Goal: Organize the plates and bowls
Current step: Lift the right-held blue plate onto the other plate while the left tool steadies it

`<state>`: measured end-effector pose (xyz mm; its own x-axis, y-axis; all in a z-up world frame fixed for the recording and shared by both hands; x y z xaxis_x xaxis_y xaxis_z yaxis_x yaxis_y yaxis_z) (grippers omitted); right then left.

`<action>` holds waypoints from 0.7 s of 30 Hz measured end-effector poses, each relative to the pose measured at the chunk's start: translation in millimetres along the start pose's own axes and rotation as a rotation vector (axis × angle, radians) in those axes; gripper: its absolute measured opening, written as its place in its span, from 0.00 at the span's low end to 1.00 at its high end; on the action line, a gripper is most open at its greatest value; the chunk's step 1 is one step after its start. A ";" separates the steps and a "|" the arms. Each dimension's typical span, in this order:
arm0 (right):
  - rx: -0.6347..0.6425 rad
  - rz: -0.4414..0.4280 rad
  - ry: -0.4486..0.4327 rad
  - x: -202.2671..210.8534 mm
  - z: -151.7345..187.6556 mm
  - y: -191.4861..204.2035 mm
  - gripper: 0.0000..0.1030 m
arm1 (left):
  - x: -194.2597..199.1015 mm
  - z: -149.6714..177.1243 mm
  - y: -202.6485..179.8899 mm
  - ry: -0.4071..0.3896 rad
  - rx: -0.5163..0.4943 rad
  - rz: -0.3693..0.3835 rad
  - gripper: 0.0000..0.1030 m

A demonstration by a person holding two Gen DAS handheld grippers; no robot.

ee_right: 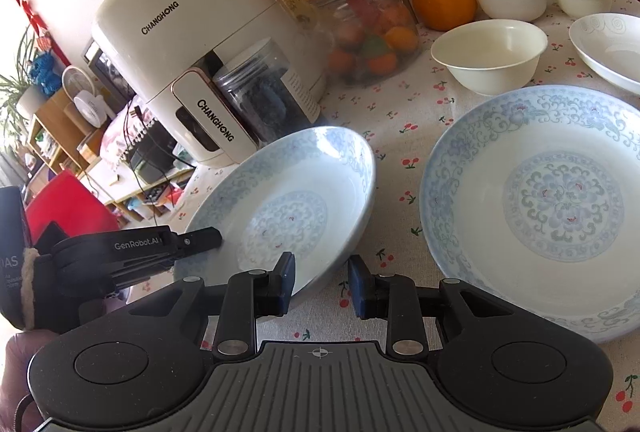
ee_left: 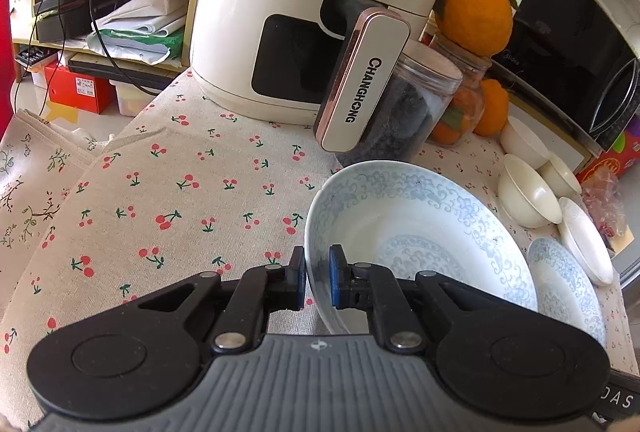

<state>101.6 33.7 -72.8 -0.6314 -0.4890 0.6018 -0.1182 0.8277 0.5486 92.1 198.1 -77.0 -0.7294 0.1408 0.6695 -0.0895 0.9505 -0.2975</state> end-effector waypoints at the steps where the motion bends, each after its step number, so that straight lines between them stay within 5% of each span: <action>1: -0.002 -0.003 -0.001 1.4 -0.9 0.1 0.27 | 1.9 -0.8 -1.1 -0.005 -0.001 0.002 0.10; 21: -0.021 0.025 -0.075 58.3 -32.6 -52.6 0.27 | 4.5 2.8 -72.4 -0.007 -0.101 0.109 0.10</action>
<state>96.0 -47.2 -47.6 -0.6895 -0.4456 0.5710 -0.0862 0.8332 0.5461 93.4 129.2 -54.3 -0.7357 0.2430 0.6322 0.0590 0.9529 -0.2976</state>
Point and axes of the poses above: each gripper's, at about its wrist camera, not at the fingertips, and x roughly against the way its jaws point, y to its left, z to its underside, the point moved 5 cm from there along -x, roughly the way its jaws point, and after that the axes turned 1 degree about -y, right-handed, at the moved point
